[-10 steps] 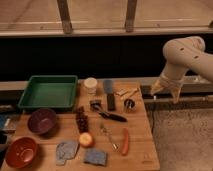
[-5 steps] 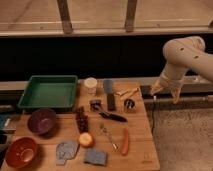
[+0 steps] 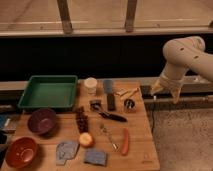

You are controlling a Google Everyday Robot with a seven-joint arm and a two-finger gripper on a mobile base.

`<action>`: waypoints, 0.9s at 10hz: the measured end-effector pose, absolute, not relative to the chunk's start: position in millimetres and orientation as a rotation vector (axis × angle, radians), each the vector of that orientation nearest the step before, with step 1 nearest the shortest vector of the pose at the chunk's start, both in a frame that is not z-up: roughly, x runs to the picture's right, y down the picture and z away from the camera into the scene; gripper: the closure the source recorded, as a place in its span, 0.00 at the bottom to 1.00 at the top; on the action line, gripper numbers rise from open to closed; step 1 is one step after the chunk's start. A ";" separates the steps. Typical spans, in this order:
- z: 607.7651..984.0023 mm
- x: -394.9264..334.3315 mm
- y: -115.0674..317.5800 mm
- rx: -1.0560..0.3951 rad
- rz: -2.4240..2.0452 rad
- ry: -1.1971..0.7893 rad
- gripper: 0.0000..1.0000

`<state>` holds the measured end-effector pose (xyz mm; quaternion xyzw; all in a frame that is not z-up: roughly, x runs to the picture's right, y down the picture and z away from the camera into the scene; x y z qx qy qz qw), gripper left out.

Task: Place pepper in tray

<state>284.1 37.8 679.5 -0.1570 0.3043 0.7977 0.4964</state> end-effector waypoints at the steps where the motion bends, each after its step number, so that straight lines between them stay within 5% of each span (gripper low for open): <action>1: 679.5 284.1 37.8 -0.380 1.932 0.737 0.35; 9: 680.3 263.7 51.4 -0.399 1.858 0.723 0.35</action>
